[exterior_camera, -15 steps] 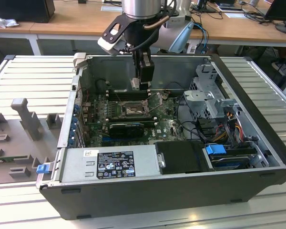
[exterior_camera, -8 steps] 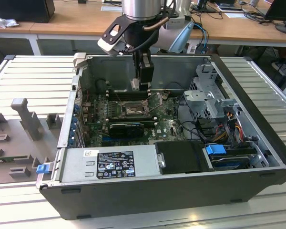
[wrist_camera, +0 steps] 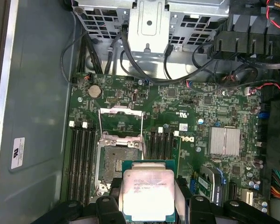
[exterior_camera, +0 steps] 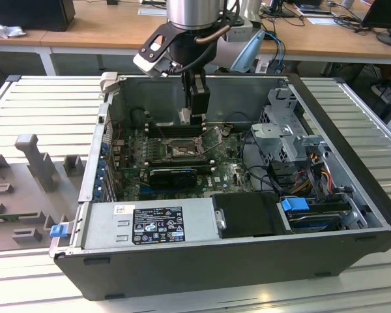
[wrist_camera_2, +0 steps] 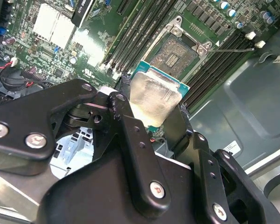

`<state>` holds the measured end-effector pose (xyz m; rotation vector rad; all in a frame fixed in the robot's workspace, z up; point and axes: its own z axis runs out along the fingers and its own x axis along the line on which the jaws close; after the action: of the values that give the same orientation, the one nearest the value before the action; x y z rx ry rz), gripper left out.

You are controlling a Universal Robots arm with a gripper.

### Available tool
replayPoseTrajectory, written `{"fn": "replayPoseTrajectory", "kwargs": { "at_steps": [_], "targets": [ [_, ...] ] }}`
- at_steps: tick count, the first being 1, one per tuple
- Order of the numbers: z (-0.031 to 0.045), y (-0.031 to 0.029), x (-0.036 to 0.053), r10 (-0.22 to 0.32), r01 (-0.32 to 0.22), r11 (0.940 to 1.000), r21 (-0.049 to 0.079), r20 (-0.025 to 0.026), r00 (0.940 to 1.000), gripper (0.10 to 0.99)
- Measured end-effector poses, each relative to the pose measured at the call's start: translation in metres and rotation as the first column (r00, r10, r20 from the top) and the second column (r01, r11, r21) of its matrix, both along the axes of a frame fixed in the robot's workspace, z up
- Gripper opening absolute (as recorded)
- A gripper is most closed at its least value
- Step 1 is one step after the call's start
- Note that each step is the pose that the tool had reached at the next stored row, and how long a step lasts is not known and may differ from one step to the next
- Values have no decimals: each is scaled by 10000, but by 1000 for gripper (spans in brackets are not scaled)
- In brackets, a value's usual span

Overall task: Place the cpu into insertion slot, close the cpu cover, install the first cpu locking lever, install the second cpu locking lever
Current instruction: 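Place the cpu into insertion slot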

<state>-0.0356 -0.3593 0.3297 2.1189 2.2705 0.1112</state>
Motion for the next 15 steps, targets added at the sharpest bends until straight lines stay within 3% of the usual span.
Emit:
{"fn": "replayPoseTrajectory", "kwargs": {
  "at_steps": [15],
  "targets": [
    [-39, 0, 0, -190, 190, 9998, 0, 0, 9998, 529]
  ]
}}
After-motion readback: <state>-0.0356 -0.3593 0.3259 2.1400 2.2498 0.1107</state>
